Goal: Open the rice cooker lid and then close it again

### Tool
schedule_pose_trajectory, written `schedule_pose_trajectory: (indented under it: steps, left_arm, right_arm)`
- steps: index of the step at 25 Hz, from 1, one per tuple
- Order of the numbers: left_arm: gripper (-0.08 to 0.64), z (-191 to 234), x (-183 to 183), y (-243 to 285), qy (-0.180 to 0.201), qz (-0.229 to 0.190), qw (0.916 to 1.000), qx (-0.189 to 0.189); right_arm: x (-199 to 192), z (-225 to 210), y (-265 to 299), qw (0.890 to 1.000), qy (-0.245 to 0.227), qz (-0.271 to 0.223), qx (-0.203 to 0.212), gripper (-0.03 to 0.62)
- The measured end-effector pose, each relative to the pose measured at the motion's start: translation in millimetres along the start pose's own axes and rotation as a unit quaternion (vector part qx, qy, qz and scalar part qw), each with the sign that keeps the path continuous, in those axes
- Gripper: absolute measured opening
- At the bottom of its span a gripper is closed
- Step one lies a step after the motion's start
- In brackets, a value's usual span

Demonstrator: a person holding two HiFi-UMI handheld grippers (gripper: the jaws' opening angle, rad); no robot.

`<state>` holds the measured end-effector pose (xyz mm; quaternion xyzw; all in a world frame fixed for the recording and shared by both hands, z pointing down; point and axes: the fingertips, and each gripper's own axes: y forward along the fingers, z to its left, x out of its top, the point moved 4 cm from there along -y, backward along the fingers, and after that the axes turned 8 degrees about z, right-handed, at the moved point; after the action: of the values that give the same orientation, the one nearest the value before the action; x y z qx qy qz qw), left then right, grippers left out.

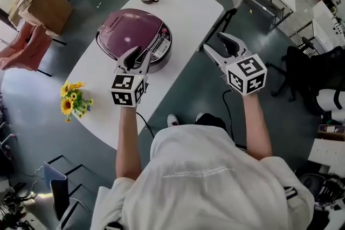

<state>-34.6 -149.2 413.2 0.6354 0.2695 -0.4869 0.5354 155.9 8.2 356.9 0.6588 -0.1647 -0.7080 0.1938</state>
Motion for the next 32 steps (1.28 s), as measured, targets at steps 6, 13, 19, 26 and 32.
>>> schedule_pose_trajectory:
  steps: [6, 13, 19, 26, 32]
  left_arm:
    - [0.141, 14.1, -16.7, 6.2, -0.03, 0.011, 0.9993, 0.02]
    - [0.141, 29.3, -28.8, 0.3, -0.067, 0.026, 0.9935, 0.088]
    - [0.141, 34.0, -32.5, -1.7, -0.095, 0.046, 0.9827, 0.152]
    - [0.141, 24.8, -34.7, 24.7, -0.115, 0.07, 0.9764, 0.169]
    - [0.141, 19.7, -29.5, 50.0, -0.128, 0.085, 0.9726, 0.174]
  right_arm:
    - [8.4, 13.2, 42.3, 0.996, -0.09, 0.009, 0.024, 0.217]
    - [14.2, 22.9, 108.3, 0.98, -0.146, 0.027, 0.134, 0.212]
    - [20.7, 36.9, 158.3, 0.953, -0.187, 0.044, 0.233, 0.216]
    - [13.7, 45.1, 193.3, 0.918, -0.234, 0.058, 0.316, 0.205]
    - [8.0, 54.7, 206.3, 0.881, -0.27, 0.067, 0.383, 0.16]
